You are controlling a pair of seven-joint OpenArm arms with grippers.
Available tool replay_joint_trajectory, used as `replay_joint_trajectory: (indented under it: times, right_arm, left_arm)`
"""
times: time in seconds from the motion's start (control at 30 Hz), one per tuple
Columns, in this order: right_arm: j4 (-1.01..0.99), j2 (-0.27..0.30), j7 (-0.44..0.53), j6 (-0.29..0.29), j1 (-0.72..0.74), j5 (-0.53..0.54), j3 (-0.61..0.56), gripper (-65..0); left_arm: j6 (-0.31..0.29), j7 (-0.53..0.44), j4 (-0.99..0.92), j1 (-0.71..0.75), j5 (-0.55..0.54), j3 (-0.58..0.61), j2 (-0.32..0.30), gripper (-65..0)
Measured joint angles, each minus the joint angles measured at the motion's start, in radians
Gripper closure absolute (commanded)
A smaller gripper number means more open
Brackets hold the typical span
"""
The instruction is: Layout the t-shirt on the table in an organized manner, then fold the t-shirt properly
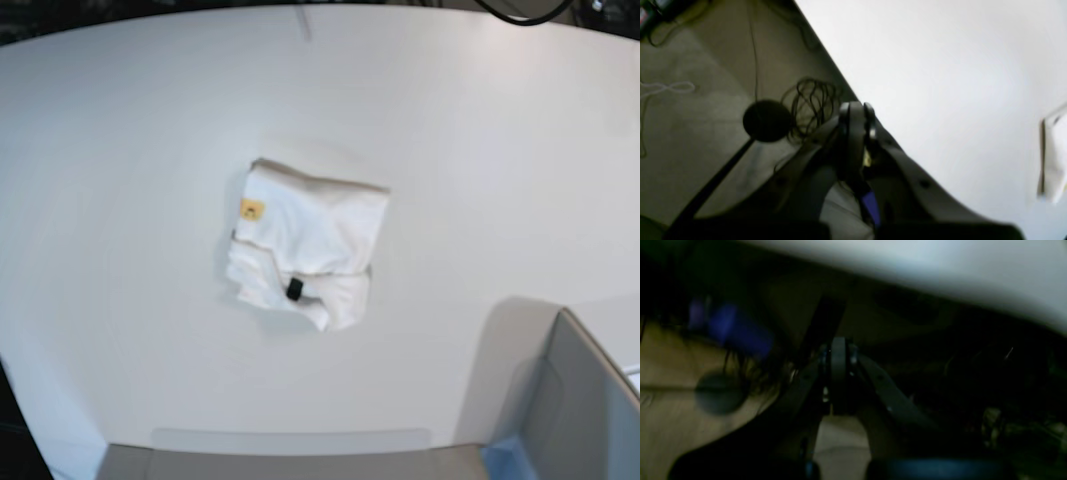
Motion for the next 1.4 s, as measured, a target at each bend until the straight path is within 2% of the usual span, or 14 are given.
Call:
replay_joint_trajectory:
  times: [0.1,0.2,0.27,0.37,0.47,0.6,0.7,0.8,0.87,0.97,1.13,1.23,1.3,1.4]
  right_arm:
    - [-0.153,-0.008,0.058,-0.003,-0.005,-0.009,-0.043,0.0]
    - [-0.269,0.003,0.085,-0.010,0.003,0.002,-0.055,0.0]
    - [-0.338,0.009,0.092,-0.008,0.049,-0.002,-0.064,0.0]
    - [-0.442,0.023,0.107,-0.007,0.159,-0.006,-0.090,0.0]
    - [-0.546,0.064,0.108,-0.011,0.245,0.001,-0.138,0.0]
    - [-0.685,0.091,0.097,-0.012,0.324,0.004,-0.234,0.0]
    - [-0.773,0.098,0.095,-0.005,0.410,0.032,-0.327,0.0]
    - [-0.838,0.129,0.101,-0.009,0.505,0.085,-0.420,0.0]
    - [-0.879,0.142,0.100,-0.018,0.547,0.111,-0.464,0.0]
    - [-0.941,0.131,0.062,-0.004,0.595,0.131,-0.539,0.0]
    - [-0.986,0.121,-0.005,0.010,0.677,0.153,-0.668,0.0]
    - [-1.008,0.122,-0.089,0.077,0.732,0.220,-0.716,0.0]
    - [-1.012,0.122,-0.177,0.127,0.756,0.245,-0.734,0.0]
    - [-1.016,0.106,-0.272,0.176,0.777,0.248,-0.758,0.0]
  left_arm:
    - [-0.002,0.020,-0.001,0.008,0.004,0.005,0.052,0.0]
    - [0.001,0.024,-0.003,0.013,0.051,0.036,0.063,0.0]
    - [0.001,0.013,-0.003,0.009,0.098,0.055,0.063,0.0]
    - [0.001,-0.001,-0.015,0.002,0.151,0.098,0.119,0.0]
    - [0.001,-0.012,-0.056,0.000,0.244,0.177,0.185,0.0]
    - [0.001,-0.122,-0.154,0.010,0.312,0.262,0.184,0.0]
    - [0.002,-0.160,-0.284,-0.004,0.345,0.332,0.182,0.0]
    - [0.003,-0.174,-0.409,-0.043,0.401,0.397,0.185,0.0]
    - [0.006,-0.230,-0.473,-0.068,0.441,0.422,0.185,0.0]
    - [0.002,-0.308,-0.540,-0.087,0.512,0.469,0.184,0.0]
    - [0.002,-0.366,-0.644,-0.130,0.636,0.562,0.184,0.0]
    - [0.002,-0.432,-0.766,-0.179,0.726,0.623,0.184,0.0]
    - [0.002,-0.497,-0.890,-0.223,0.782,0.661,0.176,0.0]
    - [0.001,-0.639,-1.091,-0.280,0.845,0.748,0.137,0.0]
